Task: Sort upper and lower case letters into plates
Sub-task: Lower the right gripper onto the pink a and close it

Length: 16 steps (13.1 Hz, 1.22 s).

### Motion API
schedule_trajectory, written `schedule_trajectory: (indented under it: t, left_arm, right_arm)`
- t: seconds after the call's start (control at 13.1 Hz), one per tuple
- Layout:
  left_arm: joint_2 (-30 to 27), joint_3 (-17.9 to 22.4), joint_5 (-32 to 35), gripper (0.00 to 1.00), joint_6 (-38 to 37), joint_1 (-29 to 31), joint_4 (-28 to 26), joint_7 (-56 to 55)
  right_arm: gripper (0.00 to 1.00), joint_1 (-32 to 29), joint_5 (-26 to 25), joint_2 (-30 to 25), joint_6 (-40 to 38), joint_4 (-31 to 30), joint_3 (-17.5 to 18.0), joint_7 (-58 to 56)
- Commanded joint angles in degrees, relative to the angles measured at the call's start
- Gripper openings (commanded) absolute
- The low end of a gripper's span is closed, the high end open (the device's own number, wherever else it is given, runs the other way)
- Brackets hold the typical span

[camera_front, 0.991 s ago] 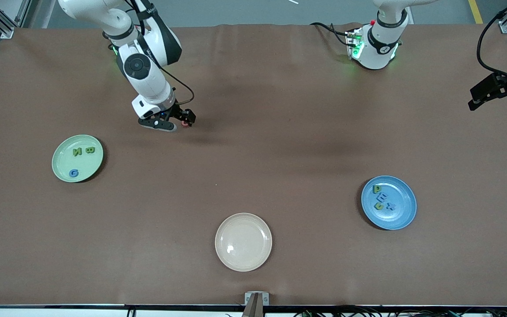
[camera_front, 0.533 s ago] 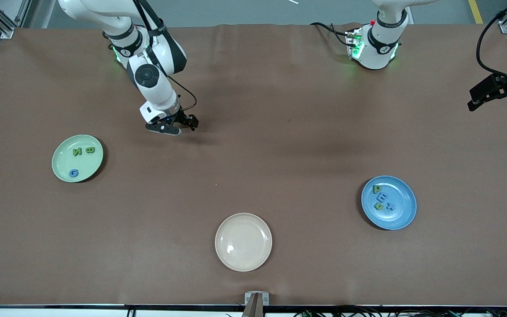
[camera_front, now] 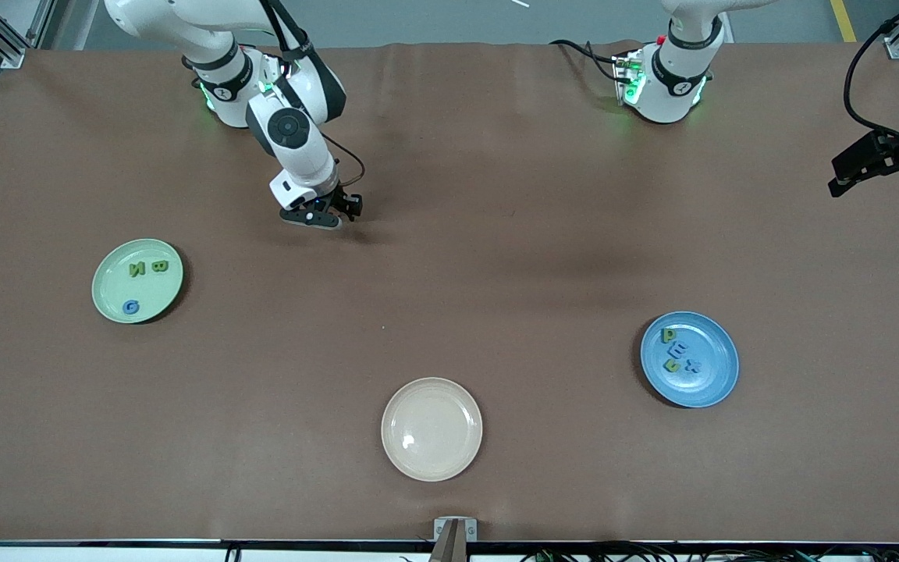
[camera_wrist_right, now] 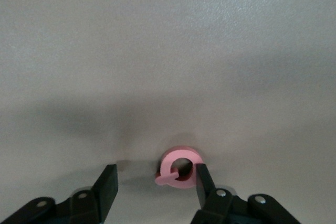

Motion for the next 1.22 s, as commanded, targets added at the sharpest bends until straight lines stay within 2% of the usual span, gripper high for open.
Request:
schedule_trajectory:
  t: [0.0, 0.61, 0.76, 0.91, 1.07, 1.14]
  left_arm:
    - [-0.4, -0.23, -1.18, 1.0, 0.43, 0.35, 0.05, 1.27]
    - [-0.84, -0.58, -1.18, 1.0, -0.27, 0.35, 0.06, 1.35]
    - [-0.76, -0.49, -1.18, 1.0, -0.27, 0.35, 0.06, 1.27]
    - [-0.67, -0.58, -1.18, 1.0, -0.18, 0.35, 0.06, 1.27]
    - [-0.67, -0.58, -1.1, 1.0, -0.18, 0.27, 0.06, 1.18]
    - [-0.67, -0.58, -1.18, 1.0, -0.18, 0.27, -0.03, 1.18]
  right_arm:
    - [0.66, 0.34, 0.66, -0.48, 0.49, -1.13, -0.63, 0.61]
    - [0.7, -1.16, 0.57, 0.75, 0.41, -0.51, -0.81, 0.61]
    - [0.79, -1.16, 0.57, 0.67, -0.73, 0.01, -0.9, 0.61]
    - [0.8, -1.16, 0.57, 0.49, -1.26, -0.16, -0.9, 0.61]
    - [0.9, -1.16, 0.57, 0.14, -2.67, -0.07, -0.98, 0.61]
    - [0.9, -1.16, 0.57, -0.04, -2.76, -0.07, -0.99, 0.61]
